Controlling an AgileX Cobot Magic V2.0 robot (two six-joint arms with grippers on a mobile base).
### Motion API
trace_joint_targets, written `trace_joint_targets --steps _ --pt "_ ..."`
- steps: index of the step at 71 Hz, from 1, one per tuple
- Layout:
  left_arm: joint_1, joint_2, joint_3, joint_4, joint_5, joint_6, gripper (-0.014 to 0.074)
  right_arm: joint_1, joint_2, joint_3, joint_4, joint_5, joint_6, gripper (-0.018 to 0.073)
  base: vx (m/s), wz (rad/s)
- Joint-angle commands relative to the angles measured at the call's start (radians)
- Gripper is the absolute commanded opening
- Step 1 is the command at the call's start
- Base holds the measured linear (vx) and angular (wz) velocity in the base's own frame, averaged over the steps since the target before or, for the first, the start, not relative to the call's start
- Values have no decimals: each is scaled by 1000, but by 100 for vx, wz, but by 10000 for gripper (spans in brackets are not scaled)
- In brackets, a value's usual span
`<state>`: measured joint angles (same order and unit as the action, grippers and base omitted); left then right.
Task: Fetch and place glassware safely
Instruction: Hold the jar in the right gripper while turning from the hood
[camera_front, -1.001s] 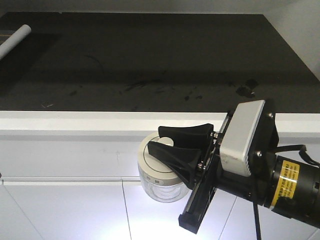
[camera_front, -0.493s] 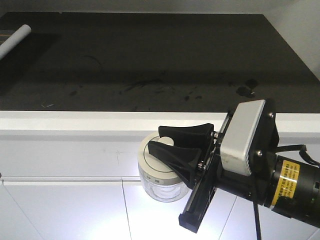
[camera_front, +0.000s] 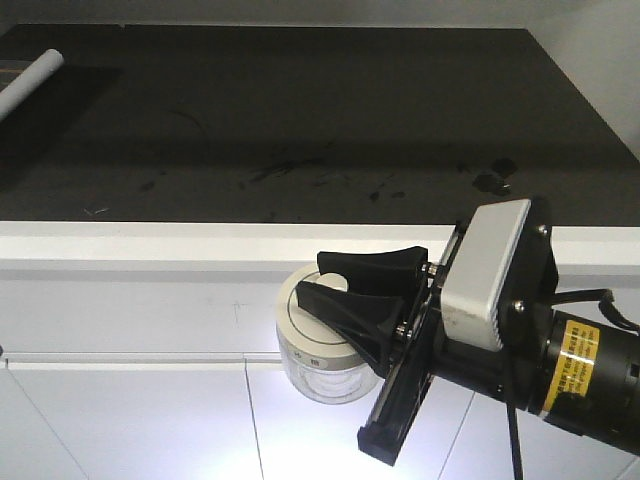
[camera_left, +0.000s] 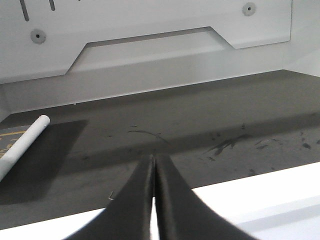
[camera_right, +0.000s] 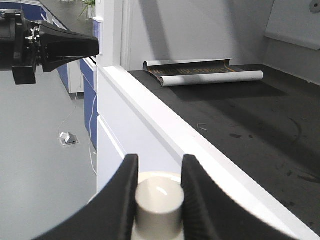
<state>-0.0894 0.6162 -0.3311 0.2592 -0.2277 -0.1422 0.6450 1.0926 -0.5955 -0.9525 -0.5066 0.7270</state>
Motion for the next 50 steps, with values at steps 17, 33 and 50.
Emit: trace_joint_targets --steps 17,33,50 --pt "-7 1 -27 -7 -67 -10 -7 0 -24 -32 39 -64 -7 0 -2 8" --pt "-7 1 -27 -7 -67 -10 -7 0 -24 -32 39 -64 -6 0 -7 28" --pt "-7 1 -27 -7 -67 -10 -7 0 -24 -32 38 -64 -6 0 -11 46"
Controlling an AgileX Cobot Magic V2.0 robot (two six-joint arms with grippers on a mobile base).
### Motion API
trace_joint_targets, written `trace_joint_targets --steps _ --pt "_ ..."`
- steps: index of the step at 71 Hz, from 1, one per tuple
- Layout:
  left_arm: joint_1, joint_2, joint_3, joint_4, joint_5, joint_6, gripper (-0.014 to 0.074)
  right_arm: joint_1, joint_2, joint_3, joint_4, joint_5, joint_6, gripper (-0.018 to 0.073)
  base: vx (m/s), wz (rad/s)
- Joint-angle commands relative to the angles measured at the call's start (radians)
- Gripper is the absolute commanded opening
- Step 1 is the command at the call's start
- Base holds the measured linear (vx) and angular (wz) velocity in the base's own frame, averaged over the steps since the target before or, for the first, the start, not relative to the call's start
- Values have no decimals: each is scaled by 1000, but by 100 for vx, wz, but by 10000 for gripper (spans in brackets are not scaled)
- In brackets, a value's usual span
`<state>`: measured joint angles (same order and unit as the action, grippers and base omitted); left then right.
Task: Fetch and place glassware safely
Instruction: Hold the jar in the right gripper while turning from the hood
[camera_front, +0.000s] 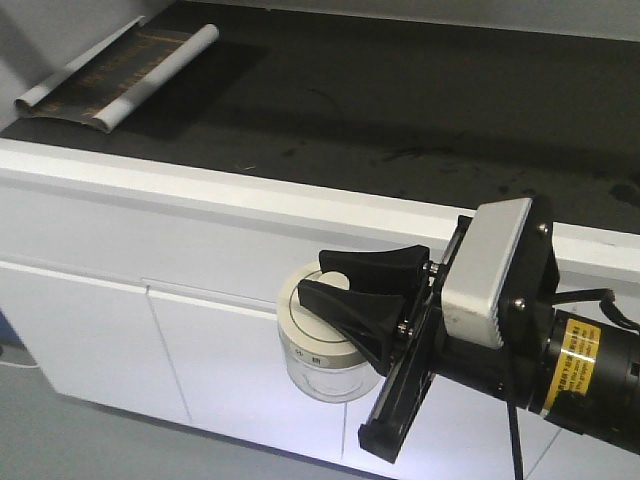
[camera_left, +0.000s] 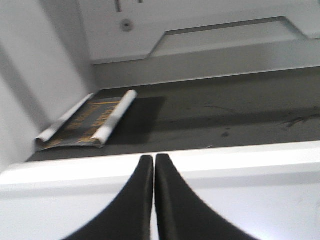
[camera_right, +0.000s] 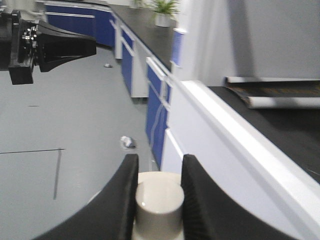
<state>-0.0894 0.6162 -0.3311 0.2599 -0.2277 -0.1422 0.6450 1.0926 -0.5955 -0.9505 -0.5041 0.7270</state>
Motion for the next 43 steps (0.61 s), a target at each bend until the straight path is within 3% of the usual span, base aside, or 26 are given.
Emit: trace_joint_targets --steps 1,43 --pt "-7 1 -27 -8 -67 -10 -7 0 -24 -32 36 -67 -6 0 -14 54" --pt "-7 1 -27 -8 -67 -10 -7 0 -23 -32 33 -67 -5 0 -17 69"
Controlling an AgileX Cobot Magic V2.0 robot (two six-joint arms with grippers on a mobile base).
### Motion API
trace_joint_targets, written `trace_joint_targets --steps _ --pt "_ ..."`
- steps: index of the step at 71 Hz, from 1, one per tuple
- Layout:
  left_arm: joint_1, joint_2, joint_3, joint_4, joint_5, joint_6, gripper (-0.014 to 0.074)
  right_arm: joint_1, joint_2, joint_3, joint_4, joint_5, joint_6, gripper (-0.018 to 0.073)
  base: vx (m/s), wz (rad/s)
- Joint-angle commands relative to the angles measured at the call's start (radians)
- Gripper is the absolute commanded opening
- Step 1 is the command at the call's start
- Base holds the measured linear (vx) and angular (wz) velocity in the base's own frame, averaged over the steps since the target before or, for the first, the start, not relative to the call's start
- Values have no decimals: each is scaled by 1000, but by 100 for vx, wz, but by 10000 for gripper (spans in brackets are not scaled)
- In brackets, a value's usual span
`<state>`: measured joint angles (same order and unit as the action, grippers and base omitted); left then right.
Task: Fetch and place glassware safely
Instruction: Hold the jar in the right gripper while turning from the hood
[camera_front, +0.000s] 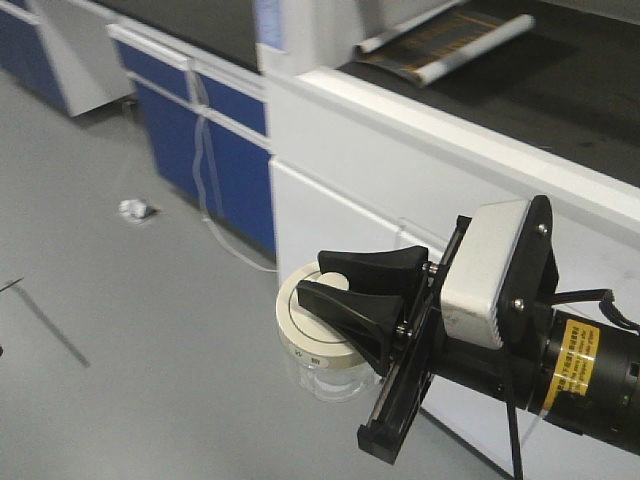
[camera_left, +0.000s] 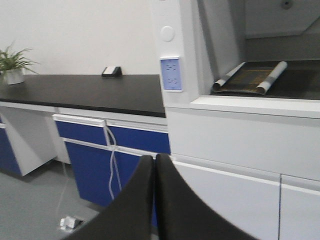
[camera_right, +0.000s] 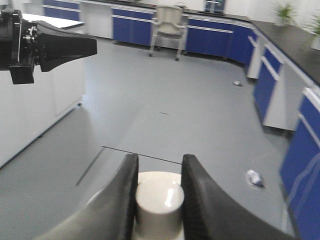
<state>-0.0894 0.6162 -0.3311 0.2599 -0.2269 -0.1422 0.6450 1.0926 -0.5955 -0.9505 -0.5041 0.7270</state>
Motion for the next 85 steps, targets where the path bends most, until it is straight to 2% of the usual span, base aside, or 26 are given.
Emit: trace_joint_targets --steps 1,49,85 --pt "-7 1 -27 -8 -68 -10 -7 0 -23 -32 33 -67 -5 0 -17 64" --pt "-7 1 -27 -8 -68 -10 -7 0 -23 -32 30 -66 -5 0 -12 60" --pt "-7 1 -27 -8 -68 -9 -7 0 -23 -32 30 -66 -5 0 6 54"
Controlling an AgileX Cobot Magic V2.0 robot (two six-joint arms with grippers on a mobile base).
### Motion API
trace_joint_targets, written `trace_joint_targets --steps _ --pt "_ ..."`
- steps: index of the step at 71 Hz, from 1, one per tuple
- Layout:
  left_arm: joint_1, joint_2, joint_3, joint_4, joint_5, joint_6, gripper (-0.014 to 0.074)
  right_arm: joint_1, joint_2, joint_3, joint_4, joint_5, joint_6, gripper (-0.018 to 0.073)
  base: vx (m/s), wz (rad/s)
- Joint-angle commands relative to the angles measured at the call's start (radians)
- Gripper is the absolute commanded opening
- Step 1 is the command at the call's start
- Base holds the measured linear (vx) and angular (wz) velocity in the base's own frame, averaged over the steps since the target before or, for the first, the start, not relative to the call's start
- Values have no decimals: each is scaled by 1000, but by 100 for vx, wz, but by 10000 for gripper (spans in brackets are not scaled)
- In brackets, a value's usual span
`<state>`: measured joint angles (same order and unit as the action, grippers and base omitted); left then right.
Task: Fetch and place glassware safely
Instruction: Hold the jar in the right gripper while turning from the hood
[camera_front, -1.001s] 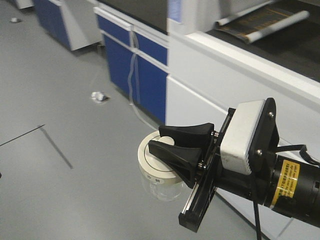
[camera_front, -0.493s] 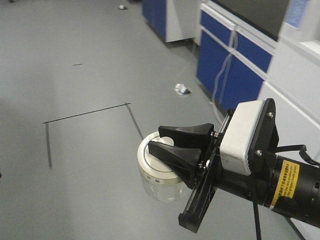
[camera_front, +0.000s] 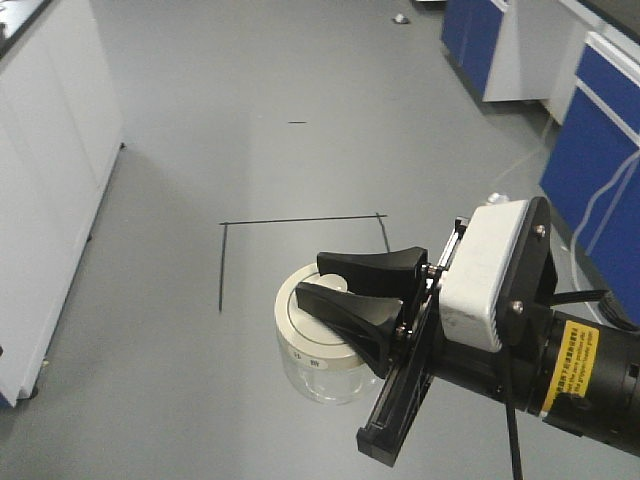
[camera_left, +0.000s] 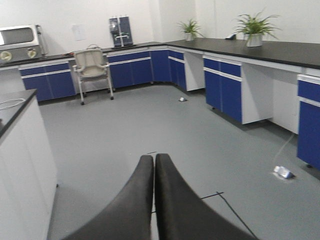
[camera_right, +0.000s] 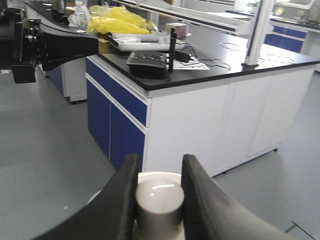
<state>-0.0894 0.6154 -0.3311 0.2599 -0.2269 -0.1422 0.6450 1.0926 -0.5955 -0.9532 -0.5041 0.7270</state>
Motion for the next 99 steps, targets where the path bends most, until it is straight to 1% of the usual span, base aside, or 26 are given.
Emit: trace_joint_targets --steps 1,19,39,99 --pt "-7 1 -27 -8 -68 -9 -7 0 -23 -32 33 -66 -5 0 16 36" --pt "-7 1 -27 -8 -68 -9 -7 0 -23 -32 33 -66 -5 0 21 28" --pt "-7 1 -27 -8 -68 -9 -7 0 -23 -32 33 -66 -5 0 35 9" --pt "-7 1 -27 -8 -68 -9 -7 0 -23 -32 33 -66 -5 0 49 -1"
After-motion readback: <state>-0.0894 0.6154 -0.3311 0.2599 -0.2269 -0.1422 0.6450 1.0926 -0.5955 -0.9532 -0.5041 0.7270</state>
